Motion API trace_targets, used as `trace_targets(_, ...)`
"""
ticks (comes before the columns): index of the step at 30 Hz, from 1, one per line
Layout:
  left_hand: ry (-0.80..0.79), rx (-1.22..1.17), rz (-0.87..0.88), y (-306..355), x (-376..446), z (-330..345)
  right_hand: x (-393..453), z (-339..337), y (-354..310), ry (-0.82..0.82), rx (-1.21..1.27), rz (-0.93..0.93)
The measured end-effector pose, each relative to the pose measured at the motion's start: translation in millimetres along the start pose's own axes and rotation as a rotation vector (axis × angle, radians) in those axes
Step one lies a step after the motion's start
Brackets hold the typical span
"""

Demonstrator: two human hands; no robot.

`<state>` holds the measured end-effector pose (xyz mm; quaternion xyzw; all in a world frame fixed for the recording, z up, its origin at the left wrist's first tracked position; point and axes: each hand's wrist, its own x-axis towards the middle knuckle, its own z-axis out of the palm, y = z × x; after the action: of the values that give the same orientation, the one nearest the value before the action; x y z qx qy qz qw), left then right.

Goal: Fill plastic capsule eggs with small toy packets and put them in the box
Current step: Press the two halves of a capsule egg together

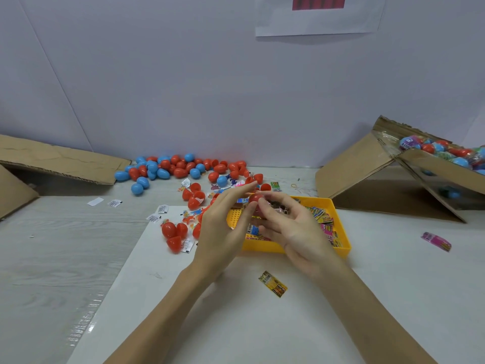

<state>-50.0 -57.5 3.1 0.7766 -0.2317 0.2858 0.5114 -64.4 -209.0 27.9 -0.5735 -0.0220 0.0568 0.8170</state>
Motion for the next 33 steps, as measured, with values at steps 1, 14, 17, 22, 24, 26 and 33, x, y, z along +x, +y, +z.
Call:
trace_targets(1,-0.008,-0.016,-0.031,-1.4,0.3,-1.2,0.3,-0.8,1.8,0.031,-0.103,-0.068)
trace_targets(14,-0.020,-0.209,-0.168,-1.9,4.7,-7.3,4.6,-5.4,5.0,0.099,-0.299,-0.186)
trace_targets(17,-0.008,-0.191,-0.102,-2.4,3.0,-6.4,4.9,-7.3,6.6,0.103,-0.323,-0.195)
trace_targets(22,-0.016,-0.240,-0.201,0.5,2.1,-2.5,5.8,-8.7,7.6,0.087,-0.313,-0.208)
trace_targets(24,-0.019,-0.247,-0.213,0.0,1.7,-1.4,5.0,-7.6,8.1,0.054,-0.270,-0.178)
trace_targets(26,-0.011,-0.234,-0.195,-2.2,1.9,-4.1,6.7,-6.4,7.5,0.020,-0.115,-0.111)
trace_targets(33,-0.099,-0.149,-0.095,-2.5,0.9,-9.5,7.6,-8.0,8.0,0.045,-0.256,-0.067)
